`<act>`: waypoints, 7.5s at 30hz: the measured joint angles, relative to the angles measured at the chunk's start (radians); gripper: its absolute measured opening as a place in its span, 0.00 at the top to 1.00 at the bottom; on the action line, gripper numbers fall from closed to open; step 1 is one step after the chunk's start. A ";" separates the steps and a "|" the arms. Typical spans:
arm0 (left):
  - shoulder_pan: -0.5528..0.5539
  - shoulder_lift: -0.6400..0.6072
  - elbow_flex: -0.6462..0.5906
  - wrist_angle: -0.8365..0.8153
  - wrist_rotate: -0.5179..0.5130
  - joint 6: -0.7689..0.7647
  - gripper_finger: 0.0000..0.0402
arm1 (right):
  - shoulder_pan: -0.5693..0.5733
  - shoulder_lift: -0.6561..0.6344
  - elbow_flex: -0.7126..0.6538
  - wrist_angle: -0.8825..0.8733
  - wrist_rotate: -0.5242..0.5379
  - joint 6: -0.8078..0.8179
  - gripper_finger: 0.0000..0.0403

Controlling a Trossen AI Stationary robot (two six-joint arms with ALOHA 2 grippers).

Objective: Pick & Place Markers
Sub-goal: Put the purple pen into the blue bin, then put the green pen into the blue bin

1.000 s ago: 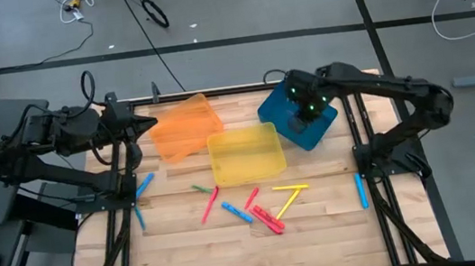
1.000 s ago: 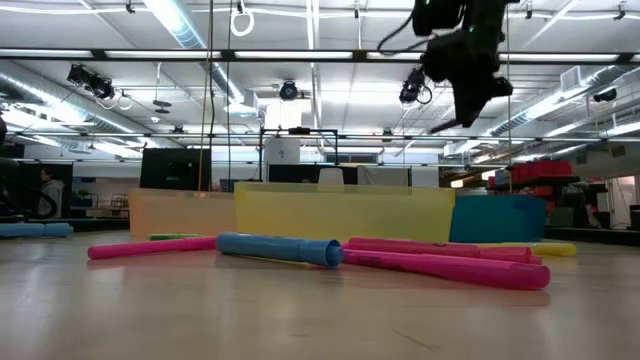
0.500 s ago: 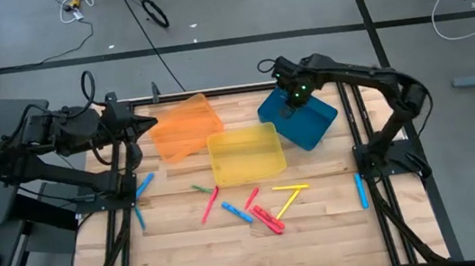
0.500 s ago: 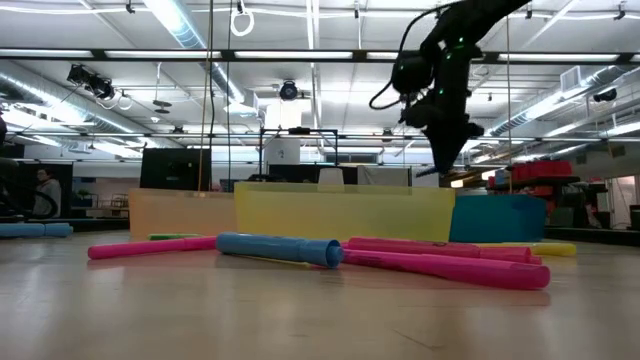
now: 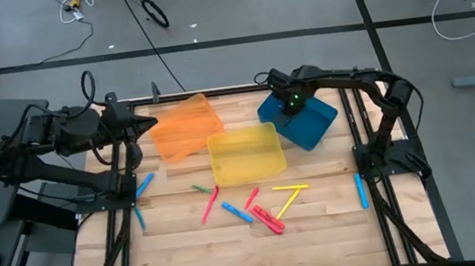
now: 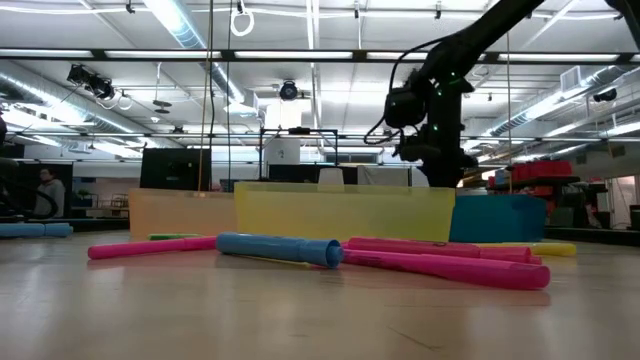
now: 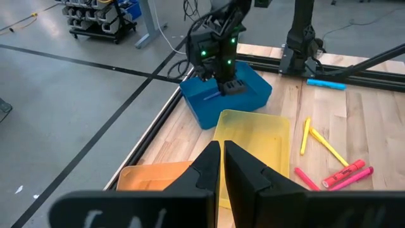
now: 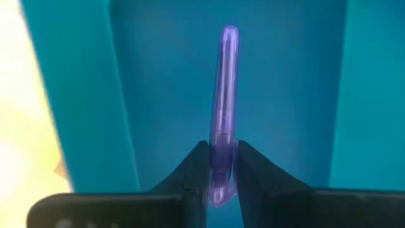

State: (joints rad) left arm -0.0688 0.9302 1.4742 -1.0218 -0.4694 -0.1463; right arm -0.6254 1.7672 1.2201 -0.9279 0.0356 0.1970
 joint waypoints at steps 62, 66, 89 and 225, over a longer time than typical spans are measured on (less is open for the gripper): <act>0.000 0.000 0.000 0.000 0.023 -0.002 0.93 | 0.120 -0.317 0.154 -0.393 -0.055 0.072 0.71; 0.000 0.008 0.000 -0.001 0.079 -0.030 0.93 | 0.234 -0.418 0.184 -0.469 -0.080 0.186 0.92; 0.001 0.363 0.000 -0.168 0.515 0.090 0.93 | 0.612 -0.520 0.151 -0.474 -0.061 0.528 0.99; 0.039 0.605 -0.039 -0.104 0.357 0.455 0.90 | 0.614 -0.520 0.150 -0.434 -0.132 0.502 0.99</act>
State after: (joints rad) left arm -0.0294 1.5356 1.4348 -1.1259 -0.1123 0.3087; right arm -0.0113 1.2472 1.3701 -1.3617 -0.0959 0.6994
